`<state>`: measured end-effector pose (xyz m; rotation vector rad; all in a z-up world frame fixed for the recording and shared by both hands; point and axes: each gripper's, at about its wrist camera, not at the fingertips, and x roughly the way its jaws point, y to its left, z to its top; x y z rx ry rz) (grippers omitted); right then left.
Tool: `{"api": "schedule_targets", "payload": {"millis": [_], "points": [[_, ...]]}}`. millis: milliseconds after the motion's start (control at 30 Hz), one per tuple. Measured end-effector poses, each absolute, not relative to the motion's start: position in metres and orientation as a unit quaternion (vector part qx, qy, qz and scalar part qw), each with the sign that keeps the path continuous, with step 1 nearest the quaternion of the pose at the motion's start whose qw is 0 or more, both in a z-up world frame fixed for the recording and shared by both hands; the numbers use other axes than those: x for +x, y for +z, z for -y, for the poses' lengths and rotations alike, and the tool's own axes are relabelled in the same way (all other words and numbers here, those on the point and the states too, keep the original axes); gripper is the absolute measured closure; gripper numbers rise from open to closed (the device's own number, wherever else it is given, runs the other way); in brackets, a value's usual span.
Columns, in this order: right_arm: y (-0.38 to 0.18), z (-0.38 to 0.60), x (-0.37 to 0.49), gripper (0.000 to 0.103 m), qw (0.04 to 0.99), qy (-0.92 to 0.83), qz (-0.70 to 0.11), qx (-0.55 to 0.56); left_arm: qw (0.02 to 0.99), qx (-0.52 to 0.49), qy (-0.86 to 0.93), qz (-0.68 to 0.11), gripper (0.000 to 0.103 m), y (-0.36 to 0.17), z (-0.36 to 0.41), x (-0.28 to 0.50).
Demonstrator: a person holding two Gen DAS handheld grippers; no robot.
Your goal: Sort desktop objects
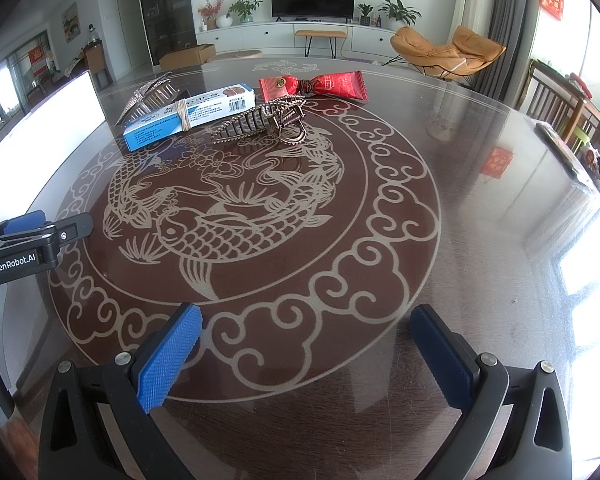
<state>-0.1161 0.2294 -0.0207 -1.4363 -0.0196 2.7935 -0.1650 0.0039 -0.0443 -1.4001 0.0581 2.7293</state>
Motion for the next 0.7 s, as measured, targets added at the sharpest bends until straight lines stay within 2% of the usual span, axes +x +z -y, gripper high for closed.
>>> {"api": "schedule_targets", "payload": {"millis": [400,500,700], "points": [[-0.021,-0.229,-0.117,0.0,0.001,0.889,0.006,-0.457,0.037,-0.456,0.889,-0.019,0.0,-0.045,-0.004,-0.165],[-0.018,-0.234,-0.125,0.0,-0.026,0.89,-0.004,-0.455,0.037,-0.456,0.889,-0.019,0.0,-0.045,-0.004,-0.165],[0.016,-0.242,-0.219,0.0,-0.061,0.9,-0.075,-0.426,0.037,-0.456,0.889,-0.019,0.0,-0.044,-0.004,-0.165]]}}
